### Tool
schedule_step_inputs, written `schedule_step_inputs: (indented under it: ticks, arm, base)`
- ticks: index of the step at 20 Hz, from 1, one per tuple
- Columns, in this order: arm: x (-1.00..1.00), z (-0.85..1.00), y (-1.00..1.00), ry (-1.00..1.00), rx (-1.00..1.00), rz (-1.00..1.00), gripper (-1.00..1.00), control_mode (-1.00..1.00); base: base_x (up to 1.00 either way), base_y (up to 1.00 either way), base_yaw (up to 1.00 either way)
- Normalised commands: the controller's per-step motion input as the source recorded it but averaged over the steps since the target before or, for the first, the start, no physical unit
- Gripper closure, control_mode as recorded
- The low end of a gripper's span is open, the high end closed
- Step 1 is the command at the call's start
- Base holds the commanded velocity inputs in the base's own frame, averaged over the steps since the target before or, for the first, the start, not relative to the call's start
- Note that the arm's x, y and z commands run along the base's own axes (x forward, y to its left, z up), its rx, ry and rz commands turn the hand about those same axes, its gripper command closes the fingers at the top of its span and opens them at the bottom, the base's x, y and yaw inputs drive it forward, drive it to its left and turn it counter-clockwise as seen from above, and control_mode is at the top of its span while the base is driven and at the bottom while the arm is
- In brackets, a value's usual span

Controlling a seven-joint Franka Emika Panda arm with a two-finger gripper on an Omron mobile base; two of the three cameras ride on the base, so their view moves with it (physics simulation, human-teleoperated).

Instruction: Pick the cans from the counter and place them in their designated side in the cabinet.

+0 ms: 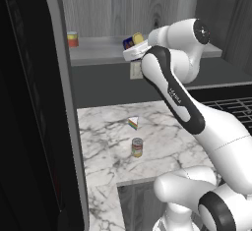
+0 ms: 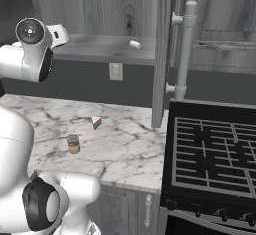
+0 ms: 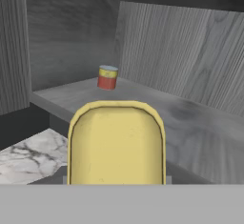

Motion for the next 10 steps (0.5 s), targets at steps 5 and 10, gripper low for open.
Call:
schedule_step_inputs:
  ticks: [5, 10]
  arm:
    - [0.06, 0.0, 0.0, 0.0, 0.0, 0.0, 1.0, -1.0]
    - [0.14, 0.0, 0.0, 0.0, 0.0, 0.0, 1.0, -1.0]
  base:
    - [0.0, 0.0, 0.0]
    - [0.0, 0.0, 0.0]
